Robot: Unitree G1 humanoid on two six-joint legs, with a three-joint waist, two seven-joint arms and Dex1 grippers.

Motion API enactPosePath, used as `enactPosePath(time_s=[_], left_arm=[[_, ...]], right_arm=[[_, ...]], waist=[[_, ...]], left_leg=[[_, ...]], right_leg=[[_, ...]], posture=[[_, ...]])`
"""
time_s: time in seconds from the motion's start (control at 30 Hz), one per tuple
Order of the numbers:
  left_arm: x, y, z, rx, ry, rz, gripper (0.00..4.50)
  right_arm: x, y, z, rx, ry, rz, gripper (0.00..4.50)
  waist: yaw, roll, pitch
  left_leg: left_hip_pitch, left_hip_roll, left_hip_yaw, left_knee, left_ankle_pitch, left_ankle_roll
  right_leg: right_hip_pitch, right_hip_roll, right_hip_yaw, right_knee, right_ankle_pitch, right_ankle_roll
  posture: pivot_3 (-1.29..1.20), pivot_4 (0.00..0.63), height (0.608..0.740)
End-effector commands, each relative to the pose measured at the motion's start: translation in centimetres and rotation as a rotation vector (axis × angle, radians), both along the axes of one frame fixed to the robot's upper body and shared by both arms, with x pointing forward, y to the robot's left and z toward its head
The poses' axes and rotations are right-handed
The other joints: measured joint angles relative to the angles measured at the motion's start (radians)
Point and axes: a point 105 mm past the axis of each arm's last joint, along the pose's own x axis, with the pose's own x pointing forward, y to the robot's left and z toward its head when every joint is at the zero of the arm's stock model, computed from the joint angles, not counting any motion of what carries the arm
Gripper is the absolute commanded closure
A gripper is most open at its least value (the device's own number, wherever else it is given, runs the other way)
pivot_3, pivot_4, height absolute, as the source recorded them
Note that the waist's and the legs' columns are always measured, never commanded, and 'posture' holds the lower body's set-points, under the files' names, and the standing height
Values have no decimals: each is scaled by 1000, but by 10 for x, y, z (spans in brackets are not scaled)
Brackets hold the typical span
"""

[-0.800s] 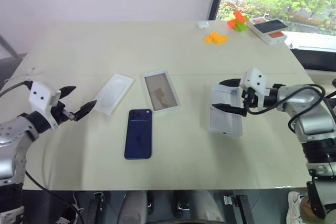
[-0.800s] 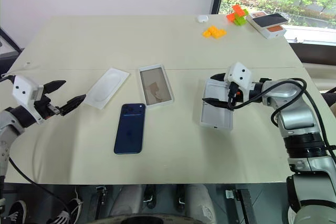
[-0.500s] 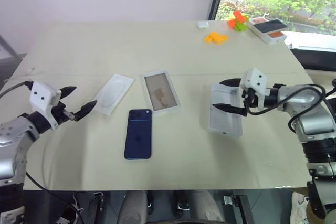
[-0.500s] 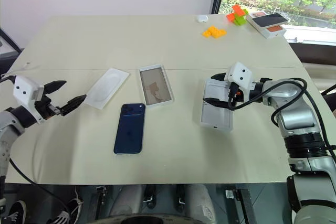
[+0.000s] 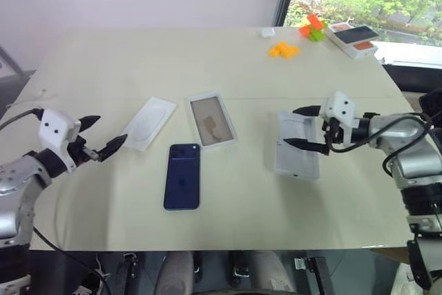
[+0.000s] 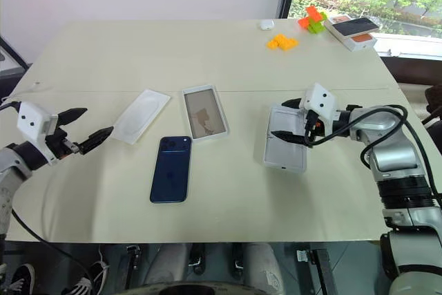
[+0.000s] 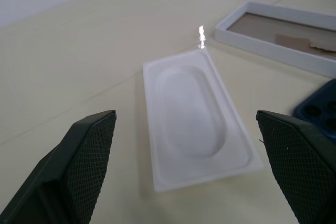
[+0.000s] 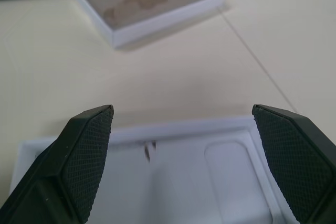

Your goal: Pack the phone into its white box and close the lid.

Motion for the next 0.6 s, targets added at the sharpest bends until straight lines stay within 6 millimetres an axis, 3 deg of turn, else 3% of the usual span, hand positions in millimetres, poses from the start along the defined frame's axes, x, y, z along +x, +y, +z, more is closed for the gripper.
enactPosePath(time_s=[0.03,0.2,0.4,0.53,0.6], left_arm=[[-11,9,12,14,-23,-1,0],[-25,18,4,32,26,-10,0],[-27,21,3,23,29,3,0],[-15,27,10,-10,2,69,0],[-4,32,18,-67,-30,135,0]], right_arm=[[-1,-18,16,-1,-54,-37,60],[-7,-30,14,-12,-40,-39,60],[-10,-36,8,-35,-26,-33,60],[0,-20,14,20,-64,-29,60],[5,-1,23,77,-89,-14,60]], waist=[[0,0,0],[-1,0,0],[1,0,0],[1,0,0],[-1,0,0]], left_leg=[[0,0,0,0,0,0],[1,0,0,0,0,0],[0,0,0,0,0,0],[0,0,0,0,0,0],[0,0,0,0,0,0]], right_leg=[[0,0,0,0,0,0],[0,0,0,0,-1,2],[0,0,0,0,-1,2],[0,0,0,0,-2,2],[0,0,0,0,-2,2]], posture=[[0,150,737],[0,150,737],[0,150,737],[0,150,737],[0,150,737]])
